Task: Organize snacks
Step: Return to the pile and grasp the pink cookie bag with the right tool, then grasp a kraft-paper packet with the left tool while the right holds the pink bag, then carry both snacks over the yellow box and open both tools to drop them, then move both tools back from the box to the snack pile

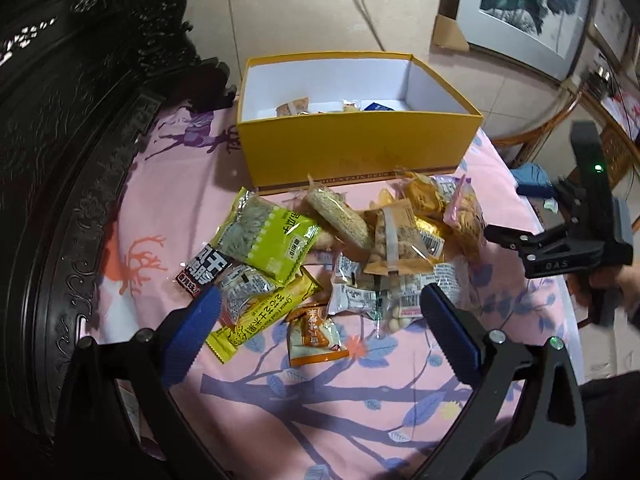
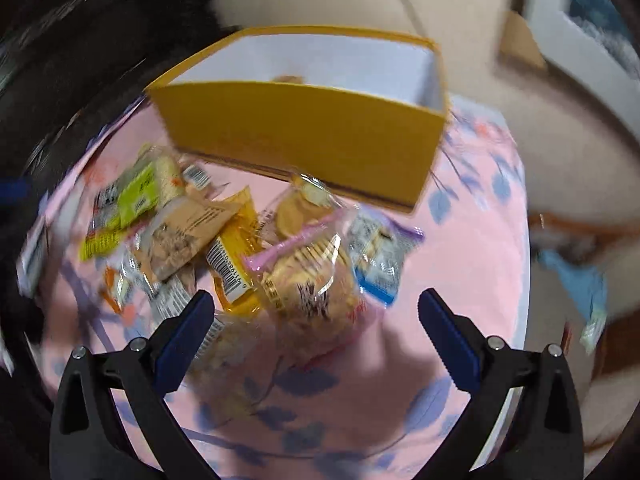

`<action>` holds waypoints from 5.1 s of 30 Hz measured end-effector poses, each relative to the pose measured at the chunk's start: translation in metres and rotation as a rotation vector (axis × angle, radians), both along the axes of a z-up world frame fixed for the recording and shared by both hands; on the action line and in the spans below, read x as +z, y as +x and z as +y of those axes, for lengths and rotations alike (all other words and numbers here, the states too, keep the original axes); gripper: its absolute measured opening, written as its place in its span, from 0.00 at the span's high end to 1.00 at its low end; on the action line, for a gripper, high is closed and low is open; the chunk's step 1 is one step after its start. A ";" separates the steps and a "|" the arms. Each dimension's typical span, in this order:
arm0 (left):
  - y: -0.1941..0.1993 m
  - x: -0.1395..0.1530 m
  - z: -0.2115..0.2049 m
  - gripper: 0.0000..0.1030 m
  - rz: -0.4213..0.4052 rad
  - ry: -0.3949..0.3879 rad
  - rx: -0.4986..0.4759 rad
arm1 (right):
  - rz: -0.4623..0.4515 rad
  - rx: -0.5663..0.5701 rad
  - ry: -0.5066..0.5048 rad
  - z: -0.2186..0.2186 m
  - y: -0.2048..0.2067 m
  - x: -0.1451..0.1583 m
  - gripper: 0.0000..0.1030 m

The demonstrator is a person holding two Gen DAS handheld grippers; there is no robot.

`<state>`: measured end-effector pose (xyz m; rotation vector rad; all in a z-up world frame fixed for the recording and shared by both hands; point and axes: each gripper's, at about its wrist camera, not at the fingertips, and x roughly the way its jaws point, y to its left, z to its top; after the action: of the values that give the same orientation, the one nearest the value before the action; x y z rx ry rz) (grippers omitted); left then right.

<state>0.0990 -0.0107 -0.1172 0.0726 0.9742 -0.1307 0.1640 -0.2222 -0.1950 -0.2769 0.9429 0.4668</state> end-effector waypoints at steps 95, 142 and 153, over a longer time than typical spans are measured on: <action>0.082 0.023 -0.018 0.55 -0.021 -0.258 0.047 | -0.021 -0.264 0.490 -0.026 -0.036 0.084 0.47; -0.009 -0.031 0.044 0.05 0.109 -0.043 0.177 | 0.009 -0.093 0.159 0.020 -0.068 0.010 0.10; -0.034 -0.024 0.075 0.05 0.077 -0.074 0.273 | -0.106 0.576 -0.224 0.101 -0.069 -0.027 0.10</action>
<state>0.0647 0.0640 -0.1413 -0.1344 1.0460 0.0821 0.0952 -0.1216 -0.2223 -0.7801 0.8044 0.8649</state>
